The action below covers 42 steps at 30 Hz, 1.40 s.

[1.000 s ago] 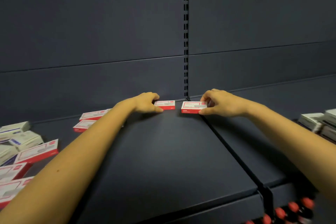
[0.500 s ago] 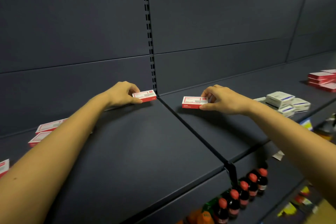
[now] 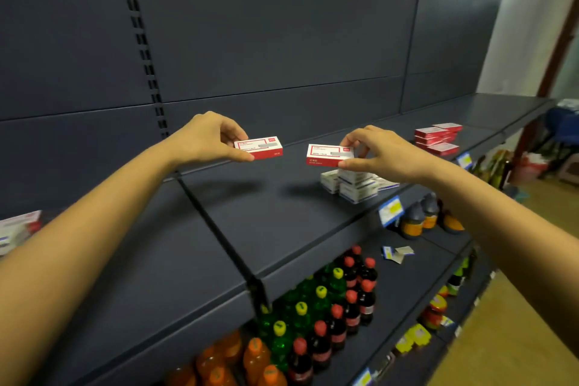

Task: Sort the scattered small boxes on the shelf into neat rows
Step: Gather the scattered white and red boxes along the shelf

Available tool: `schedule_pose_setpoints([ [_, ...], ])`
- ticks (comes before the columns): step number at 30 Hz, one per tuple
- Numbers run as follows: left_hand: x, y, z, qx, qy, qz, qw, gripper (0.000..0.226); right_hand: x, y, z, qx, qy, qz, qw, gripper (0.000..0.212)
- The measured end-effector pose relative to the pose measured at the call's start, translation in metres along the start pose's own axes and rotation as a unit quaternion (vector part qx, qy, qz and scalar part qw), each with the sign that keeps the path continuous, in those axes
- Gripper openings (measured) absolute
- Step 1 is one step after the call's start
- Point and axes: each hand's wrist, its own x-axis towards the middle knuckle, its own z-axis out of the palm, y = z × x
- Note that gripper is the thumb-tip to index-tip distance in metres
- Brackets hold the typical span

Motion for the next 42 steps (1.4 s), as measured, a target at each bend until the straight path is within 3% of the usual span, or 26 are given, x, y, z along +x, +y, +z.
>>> schedule_pose_setpoints([
  [9,0.043,0.118,0.081,-0.026,0.012,0.014,0.999,0.036,-0.049,0.118,-0.061,-0.011,-0.011,0.024,1.000,0.035],
  [20,0.118,0.214,0.171,-0.018,-0.015,0.045,0.999,0.040,-0.073,0.256,-0.111,-0.021,-0.002,0.070,0.997,0.039],
  [30,0.206,0.247,0.236,0.016,-0.032,0.049,0.998,0.042,-0.036,0.363,-0.123,-0.018,0.002,0.083,0.996,0.037],
  [42,0.278,0.245,0.291,0.061,-0.041,0.016,0.997,0.047,0.040,0.445,-0.110,0.008,-0.064,0.040,0.997,0.035],
])
